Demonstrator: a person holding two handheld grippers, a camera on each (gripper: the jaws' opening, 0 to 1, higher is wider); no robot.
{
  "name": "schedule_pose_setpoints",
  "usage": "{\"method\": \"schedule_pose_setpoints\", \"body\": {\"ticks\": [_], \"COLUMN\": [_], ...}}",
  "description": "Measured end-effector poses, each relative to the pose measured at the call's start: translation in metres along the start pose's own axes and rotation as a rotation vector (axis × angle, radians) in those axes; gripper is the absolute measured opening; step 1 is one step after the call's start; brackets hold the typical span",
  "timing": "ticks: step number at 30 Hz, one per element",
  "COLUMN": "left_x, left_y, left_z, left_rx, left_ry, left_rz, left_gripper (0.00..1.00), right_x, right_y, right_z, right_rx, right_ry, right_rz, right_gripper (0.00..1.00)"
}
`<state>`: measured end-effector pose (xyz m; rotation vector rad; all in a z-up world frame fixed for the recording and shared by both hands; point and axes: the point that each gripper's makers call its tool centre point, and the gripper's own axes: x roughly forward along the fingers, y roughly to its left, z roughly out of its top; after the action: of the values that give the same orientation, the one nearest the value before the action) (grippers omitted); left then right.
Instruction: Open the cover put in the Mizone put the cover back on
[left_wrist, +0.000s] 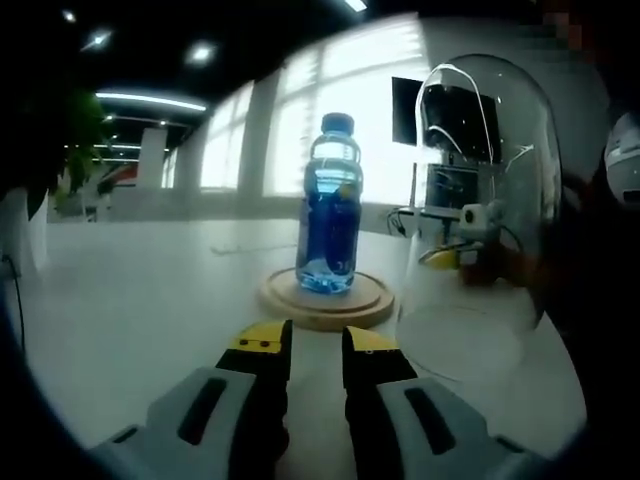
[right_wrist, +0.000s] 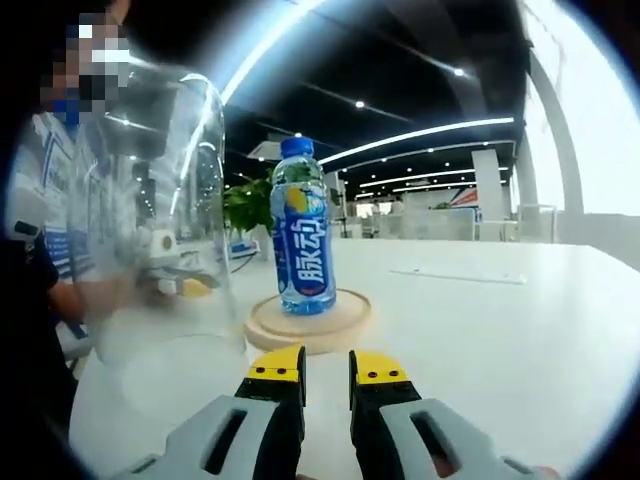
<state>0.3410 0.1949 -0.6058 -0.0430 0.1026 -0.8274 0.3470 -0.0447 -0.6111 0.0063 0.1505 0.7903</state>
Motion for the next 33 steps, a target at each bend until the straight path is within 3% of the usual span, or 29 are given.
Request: {"method": "schedule_pose_setpoints", "body": {"ticks": [33], "left_x": [-0.0003], "left_y": [-0.0068], "left_z": [0.0021], "left_rx": [-0.003], "left_ry": [-0.007], "left_rz": [-0.032], "left_gripper": [0.17], "right_x": [-0.0003], "right_y": [0.0013], "right_z": [0.0012], "right_rx": [0.003], "right_ry": [-0.006], "right_rz": [0.004], "right_gripper": [0.11]}}
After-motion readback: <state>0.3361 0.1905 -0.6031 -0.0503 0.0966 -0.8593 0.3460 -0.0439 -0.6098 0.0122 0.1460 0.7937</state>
